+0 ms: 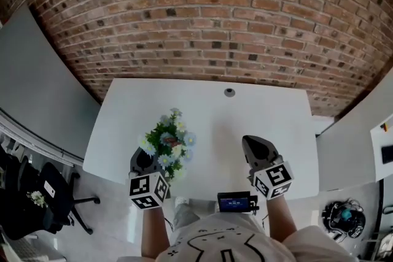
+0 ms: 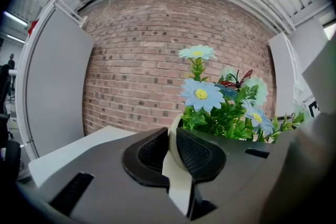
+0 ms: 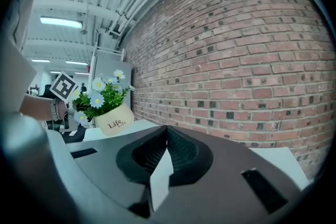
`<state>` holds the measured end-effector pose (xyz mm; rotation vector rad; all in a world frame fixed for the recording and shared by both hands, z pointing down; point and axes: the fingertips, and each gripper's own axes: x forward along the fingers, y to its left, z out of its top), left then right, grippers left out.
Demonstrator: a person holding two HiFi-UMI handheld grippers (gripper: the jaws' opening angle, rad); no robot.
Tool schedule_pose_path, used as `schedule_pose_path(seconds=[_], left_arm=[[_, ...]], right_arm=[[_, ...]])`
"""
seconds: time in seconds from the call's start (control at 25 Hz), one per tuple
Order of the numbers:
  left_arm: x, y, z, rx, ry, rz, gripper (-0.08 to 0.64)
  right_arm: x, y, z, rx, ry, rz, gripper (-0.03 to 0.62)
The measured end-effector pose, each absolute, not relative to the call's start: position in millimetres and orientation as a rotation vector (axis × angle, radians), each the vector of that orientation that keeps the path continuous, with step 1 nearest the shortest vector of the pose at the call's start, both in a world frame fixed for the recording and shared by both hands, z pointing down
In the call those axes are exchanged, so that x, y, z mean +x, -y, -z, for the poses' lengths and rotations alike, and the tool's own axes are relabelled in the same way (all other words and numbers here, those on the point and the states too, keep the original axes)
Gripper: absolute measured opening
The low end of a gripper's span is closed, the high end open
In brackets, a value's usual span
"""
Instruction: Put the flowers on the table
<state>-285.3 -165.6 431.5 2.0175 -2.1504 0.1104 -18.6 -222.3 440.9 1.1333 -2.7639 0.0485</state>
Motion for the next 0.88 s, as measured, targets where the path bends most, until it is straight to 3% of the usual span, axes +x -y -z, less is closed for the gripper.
schedule_pose_path(seconds=[0.88], left_arm=[[-346, 274, -425, 2.357, 1.828, -0.145, 0.056]], right_arm=[[-75, 248, -429, 1.557, 2.562, -0.052, 0.017]])
